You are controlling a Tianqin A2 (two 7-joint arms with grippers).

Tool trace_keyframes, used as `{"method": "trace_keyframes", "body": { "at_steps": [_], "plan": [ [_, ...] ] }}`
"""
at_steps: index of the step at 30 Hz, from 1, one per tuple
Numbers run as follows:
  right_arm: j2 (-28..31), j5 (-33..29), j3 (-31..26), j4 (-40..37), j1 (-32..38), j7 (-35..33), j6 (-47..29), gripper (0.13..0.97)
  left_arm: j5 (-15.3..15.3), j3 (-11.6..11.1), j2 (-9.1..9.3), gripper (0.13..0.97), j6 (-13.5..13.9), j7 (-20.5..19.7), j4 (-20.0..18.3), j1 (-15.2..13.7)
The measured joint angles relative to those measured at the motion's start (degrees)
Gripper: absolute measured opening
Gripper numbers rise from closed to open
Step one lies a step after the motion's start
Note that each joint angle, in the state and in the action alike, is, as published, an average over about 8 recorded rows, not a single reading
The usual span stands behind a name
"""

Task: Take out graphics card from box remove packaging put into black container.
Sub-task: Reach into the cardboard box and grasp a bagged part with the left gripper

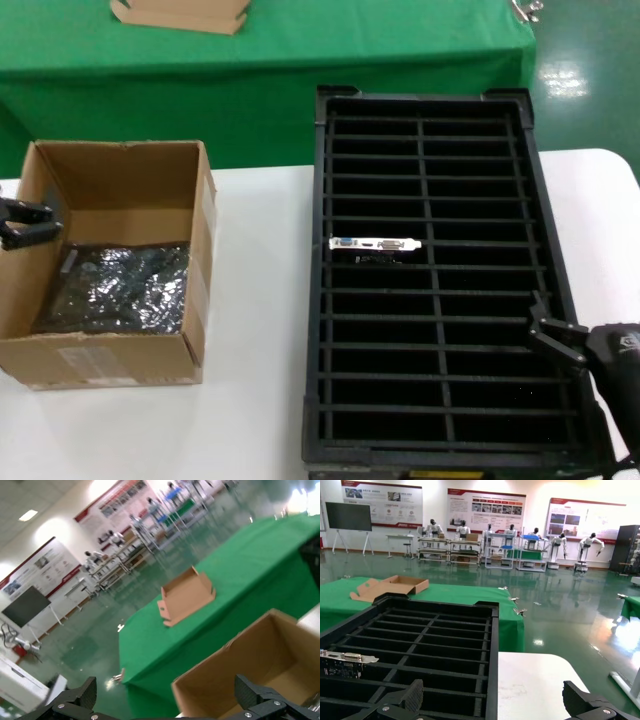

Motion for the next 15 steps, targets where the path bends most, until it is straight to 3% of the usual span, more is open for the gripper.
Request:
{"method": "trace_keyframes", "body": {
  "at_steps": [2, 5, 8, 12, 15],
  "plan": [
    [0.00, 0.00, 0.00, 0.00, 0.00, 0.00, 0.00, 0.966, -2.49, 5.43, -1.98, 0.966, 0.94, 1.44, 1.95, -5.32],
    [0.00, 0.00, 0.00, 0.00, 0.00, 0.00, 0.00, 0.966, -4.55, 12.74, -4.19, 0.966, 4.47, 1.90, 5.12, -12.96],
    [0.00, 0.00, 0.00, 0.00, 0.00, 0.00, 0.00, 0.966, -5.46, 17.95, -4.93, 0.966, 9.60, 1.95, 8.85, -19.19],
    [0.00, 0.00, 0.00, 0.00, 0.00, 0.01, 0.00, 0.966, -5.51, 21.00, -3.29, 0.966, 17.61, 2.93, 15.17, -24.29],
    [0.00, -0.01, 0.00, 0.00, 0.00, 0.01, 0.00, 0.966, -2.53, 21.77, -1.09, 0.966, 24.58, 1.80, 20.84, -26.70]
  ]
}}
